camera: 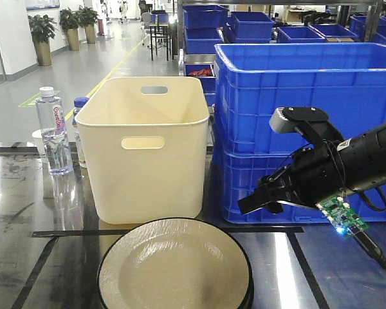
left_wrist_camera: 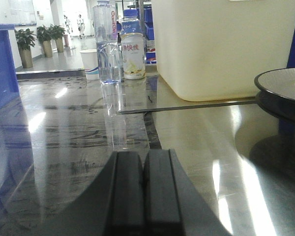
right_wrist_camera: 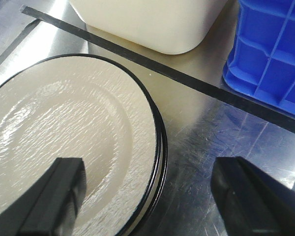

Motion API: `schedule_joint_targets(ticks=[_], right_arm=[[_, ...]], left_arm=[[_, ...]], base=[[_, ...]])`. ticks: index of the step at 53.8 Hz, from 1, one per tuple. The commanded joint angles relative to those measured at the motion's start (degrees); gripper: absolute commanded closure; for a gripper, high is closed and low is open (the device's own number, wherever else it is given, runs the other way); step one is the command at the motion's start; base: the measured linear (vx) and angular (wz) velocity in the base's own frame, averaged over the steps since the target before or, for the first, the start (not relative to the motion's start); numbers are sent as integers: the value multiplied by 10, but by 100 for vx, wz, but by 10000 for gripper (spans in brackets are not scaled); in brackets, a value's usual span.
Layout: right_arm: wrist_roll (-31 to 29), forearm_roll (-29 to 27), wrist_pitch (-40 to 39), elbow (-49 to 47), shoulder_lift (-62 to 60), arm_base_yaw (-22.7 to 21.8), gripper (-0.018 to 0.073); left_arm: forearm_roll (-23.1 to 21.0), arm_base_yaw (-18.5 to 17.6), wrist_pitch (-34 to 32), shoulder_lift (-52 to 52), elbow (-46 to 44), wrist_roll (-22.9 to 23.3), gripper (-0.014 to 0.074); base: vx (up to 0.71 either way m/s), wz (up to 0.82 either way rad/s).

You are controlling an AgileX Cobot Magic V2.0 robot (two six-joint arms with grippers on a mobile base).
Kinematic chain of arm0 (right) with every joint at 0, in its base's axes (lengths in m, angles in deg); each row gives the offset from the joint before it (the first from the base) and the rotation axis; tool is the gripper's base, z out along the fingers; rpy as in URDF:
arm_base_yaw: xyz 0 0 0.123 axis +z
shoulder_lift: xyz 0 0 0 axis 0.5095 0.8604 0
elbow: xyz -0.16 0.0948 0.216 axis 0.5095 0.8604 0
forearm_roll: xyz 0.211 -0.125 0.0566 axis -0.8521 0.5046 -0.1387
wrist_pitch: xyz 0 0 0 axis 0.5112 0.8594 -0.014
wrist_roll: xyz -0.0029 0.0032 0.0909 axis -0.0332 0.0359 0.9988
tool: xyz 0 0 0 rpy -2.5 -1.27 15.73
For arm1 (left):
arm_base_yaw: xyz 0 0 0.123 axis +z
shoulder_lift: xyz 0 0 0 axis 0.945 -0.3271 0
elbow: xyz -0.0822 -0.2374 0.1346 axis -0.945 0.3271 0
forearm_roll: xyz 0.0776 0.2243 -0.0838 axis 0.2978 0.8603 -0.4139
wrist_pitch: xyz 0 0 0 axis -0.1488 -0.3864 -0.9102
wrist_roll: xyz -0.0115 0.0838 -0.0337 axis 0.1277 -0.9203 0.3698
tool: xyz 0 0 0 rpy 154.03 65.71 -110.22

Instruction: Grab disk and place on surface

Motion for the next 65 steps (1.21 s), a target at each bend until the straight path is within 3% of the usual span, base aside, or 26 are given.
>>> schedule_joint_targets(ticks=[1, 15, 25, 33, 44, 55, 65], right_arm=[[-2, -18, -26, -20, -24, -2, -23], [-2, -16, -27, -20, -18, -2, -23], [-2, 49, -32, -14, -44, -2, -23], [22, 125, -89, 52, -118, -2, 3], [116, 171, -210, 231, -260, -2, 221], [137, 219, -281, 402, -419, -3, 559], [252, 267, -384, 572, -582, -58, 573]], left_arm=[[3, 0, -44, 8, -11, 6, 595], [3, 0, -44, 8, -11, 6, 595], [3, 0, -44, 8, -11, 6, 595], [3, 0, -44, 8, -11, 6, 595], [3, 0, -44, 8, -11, 6, 595], [3, 0, -44, 8, -11, 6, 595], [3, 0, -44, 8, -11, 6, 595]], base=[[0, 0], [0, 0], [0, 0], [0, 0], [0, 0], [0, 0], [0, 0]])
